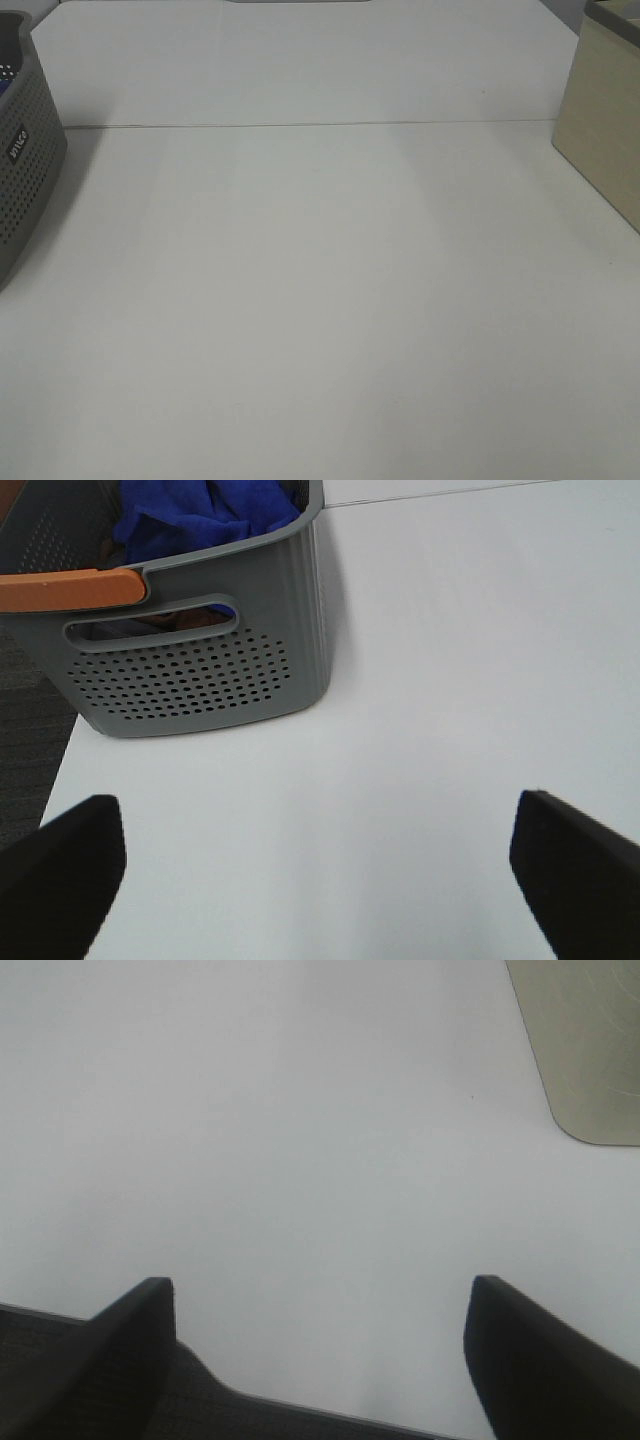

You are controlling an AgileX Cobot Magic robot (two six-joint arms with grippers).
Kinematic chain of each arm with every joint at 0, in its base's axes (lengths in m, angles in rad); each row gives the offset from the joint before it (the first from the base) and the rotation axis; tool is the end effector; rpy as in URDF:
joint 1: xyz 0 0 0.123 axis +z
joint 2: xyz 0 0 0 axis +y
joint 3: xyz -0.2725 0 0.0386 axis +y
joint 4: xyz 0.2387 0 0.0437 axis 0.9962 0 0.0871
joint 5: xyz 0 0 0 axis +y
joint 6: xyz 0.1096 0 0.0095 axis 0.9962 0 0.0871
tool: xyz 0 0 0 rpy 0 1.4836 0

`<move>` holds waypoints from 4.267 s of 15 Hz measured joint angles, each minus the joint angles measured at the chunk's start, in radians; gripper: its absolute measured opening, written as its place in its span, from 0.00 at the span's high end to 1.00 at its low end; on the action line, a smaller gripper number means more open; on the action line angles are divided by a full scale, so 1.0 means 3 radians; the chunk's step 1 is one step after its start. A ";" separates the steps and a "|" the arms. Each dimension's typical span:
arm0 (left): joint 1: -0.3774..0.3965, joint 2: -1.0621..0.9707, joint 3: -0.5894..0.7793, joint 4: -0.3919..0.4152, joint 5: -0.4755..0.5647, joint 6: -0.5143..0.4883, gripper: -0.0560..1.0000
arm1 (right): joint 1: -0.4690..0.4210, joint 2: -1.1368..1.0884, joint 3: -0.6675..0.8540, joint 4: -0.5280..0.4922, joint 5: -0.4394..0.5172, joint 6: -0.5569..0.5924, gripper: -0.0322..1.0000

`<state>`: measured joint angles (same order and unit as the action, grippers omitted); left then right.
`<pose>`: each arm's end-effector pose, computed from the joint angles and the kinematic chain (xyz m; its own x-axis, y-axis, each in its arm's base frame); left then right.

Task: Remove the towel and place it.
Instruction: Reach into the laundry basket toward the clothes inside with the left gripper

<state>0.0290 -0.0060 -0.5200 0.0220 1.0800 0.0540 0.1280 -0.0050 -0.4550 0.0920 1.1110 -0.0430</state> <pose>0.0099 0.0024 0.2680 -0.4518 0.0512 -0.8906 -0.0173 0.9977 0.0662 0.0132 0.0108 0.2469 -0.5282 -0.0701 -0.8462 -0.1974 0.9794 0.0421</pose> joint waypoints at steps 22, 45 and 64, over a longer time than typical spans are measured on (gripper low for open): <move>0.0113 0.0000 0.0000 -0.0073 0.0000 0.0070 0.01 | 0.0000 0.0000 0.0000 0.0000 0.0000 0.0000 0.22; 0.0113 0.0000 0.0000 -0.0073 0.0000 0.0070 0.01 | 0.0000 0.0000 0.0000 0.0000 0.0000 0.0000 0.22; 0.0113 0.3303 -0.2617 -0.0073 0.0457 0.2327 0.01 | 0.0000 0.0000 0.0000 0.0000 0.0000 0.0000 0.22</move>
<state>0.0630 0.9850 -1.3050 0.0000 1.2170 0.7520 0.1280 -0.0050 -0.4550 0.0920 1.1110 -0.0430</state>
